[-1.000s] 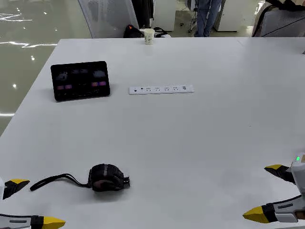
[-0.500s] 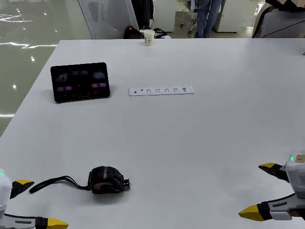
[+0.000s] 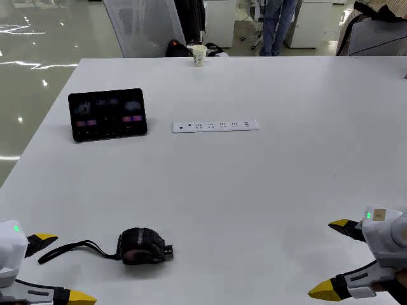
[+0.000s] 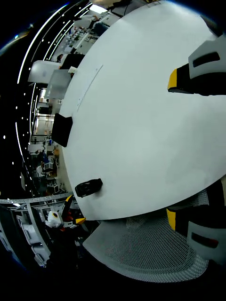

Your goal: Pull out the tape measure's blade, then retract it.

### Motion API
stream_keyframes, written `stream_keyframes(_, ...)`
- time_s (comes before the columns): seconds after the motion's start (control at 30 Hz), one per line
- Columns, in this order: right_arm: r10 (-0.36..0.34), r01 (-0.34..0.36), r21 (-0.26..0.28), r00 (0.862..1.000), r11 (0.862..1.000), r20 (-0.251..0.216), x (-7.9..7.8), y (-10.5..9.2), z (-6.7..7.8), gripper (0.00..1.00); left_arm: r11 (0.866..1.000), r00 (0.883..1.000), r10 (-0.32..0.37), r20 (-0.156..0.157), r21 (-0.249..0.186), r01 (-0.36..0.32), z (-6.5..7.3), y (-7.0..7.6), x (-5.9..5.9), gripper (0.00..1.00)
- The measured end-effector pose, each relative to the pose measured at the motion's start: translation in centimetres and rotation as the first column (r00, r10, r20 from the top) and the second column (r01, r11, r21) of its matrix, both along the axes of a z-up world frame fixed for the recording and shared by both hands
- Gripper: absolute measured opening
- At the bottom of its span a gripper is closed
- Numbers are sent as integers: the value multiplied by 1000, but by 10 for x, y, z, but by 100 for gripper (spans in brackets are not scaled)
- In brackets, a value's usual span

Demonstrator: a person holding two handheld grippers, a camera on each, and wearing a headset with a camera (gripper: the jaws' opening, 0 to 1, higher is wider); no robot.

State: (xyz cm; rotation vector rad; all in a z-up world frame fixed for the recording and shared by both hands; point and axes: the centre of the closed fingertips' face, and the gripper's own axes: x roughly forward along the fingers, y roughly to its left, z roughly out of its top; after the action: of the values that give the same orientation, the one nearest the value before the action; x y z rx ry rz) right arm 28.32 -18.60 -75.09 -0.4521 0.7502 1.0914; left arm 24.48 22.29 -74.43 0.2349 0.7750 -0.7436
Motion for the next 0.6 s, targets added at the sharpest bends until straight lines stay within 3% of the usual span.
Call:
stream_keyframes(0.23,44,-44,-6,999,999,9,4,16,-1,99,994,995,-101,22,36,100,-6,-8,7,99)
stream_keyframes(0.4,77,-77,-13,997,997,21,8,29,0,99,984,985,-171,-3,48,171,-8,-15,9,99)
stream_keyframes(0.6,141,-141,-4,989,990,48,13,55,4,99,976,977,-211,13,59,210,-2,-25,20,99)
